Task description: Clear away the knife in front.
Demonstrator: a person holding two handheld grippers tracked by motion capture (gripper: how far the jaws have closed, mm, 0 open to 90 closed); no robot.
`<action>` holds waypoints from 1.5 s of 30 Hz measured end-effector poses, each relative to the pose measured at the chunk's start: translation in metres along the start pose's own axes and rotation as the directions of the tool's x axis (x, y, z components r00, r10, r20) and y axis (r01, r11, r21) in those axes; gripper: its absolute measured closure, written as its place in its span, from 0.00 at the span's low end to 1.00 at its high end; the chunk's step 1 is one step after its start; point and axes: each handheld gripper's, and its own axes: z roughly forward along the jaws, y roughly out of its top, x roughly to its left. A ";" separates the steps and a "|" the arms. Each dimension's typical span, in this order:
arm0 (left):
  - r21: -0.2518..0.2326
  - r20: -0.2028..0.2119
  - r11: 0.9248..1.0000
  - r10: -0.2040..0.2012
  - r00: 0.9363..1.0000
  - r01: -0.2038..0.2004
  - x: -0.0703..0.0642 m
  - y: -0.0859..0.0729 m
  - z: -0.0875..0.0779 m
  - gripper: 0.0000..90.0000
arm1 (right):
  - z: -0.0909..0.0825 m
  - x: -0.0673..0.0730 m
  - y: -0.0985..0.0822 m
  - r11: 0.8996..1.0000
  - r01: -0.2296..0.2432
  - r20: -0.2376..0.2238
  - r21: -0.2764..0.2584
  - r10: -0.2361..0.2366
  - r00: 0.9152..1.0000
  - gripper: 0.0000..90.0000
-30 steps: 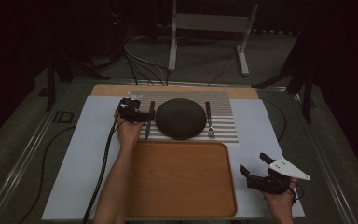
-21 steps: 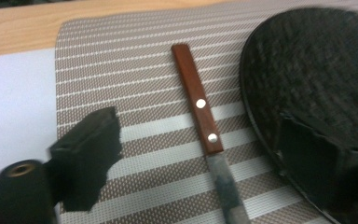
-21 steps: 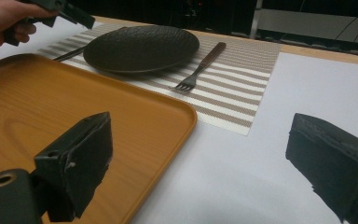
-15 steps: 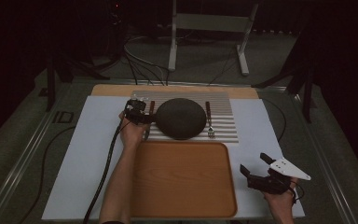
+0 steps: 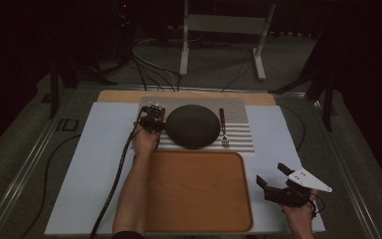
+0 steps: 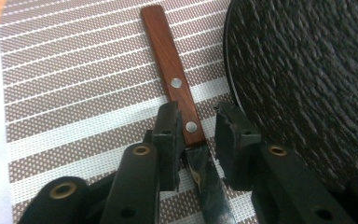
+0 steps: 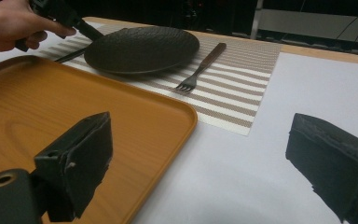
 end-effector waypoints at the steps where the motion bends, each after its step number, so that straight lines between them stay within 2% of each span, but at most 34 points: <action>1: 0.007 0.004 1.000 -0.008 1.000 0.008 0.001 0.000 0.000 0.83 | 0.000 0.000 0.000 1.000 -0.001 0.000 0.000 0.001 1.000 0.08; 3: 0.017 0.005 1.000 -0.020 1.000 0.020 0.000 0.001 0.000 0.86 | 0.000 0.000 0.000 1.000 -0.001 0.000 0.000 0.001 1.000 0.08; 7: 0.055 -0.008 0.998 -0.009 1.000 0.010 -0.002 0.004 -0.001 0.87 | 0.000 0.000 0.000 1.000 0.001 -0.001 0.000 -0.001 1.000 0.08; 10: 0.059 -0.009 0.998 0.000 1.000 0.000 -0.002 0.005 -0.001 0.87 | 0.000 0.000 0.000 1.000 -0.001 -0.001 0.001 0.001 1.000 0.08; 12: 0.054 -0.011 0.998 -0.010 1.000 0.011 -0.001 0.005 -0.001 0.87 | 0.000 0.000 0.000 1.000 -0.003 -0.002 0.001 0.003 1.000 0.08; 18: 0.040 -0.031 0.999 0.000 1.000 0.002 0.004 0.004 -0.008 0.87 | 0.000 0.000 0.000 1.000 -0.002 -0.003 0.004 0.002 1.000 0.08; 28: 0.001 -0.033 1.000 -0.004 0.999 0.004 0.010 0.006 -0.023 0.87 | 0.001 0.000 0.000 1.000 0.000 -0.003 0.007 0.000 1.000 0.08; 33: -0.012 -0.028 1.000 -0.024 0.999 0.024 0.014 0.005 -0.028 0.87 | 0.001 0.000 0.000 1.000 0.000 -0.003 0.007 0.000 1.000 0.08; 38: -0.020 -0.028 0.999 -0.025 0.999 0.025 0.015 0.004 -0.032 0.87 | 0.001 0.000 0.000 1.000 0.000 -0.002 0.008 0.000 1.000 0.08; 45: -0.057 -0.016 0.997 -0.053 0.998 0.052 0.017 0.004 -0.042 0.87 | 0.001 0.000 0.000 1.000 0.000 -0.002 0.008 0.000 1.000 0.08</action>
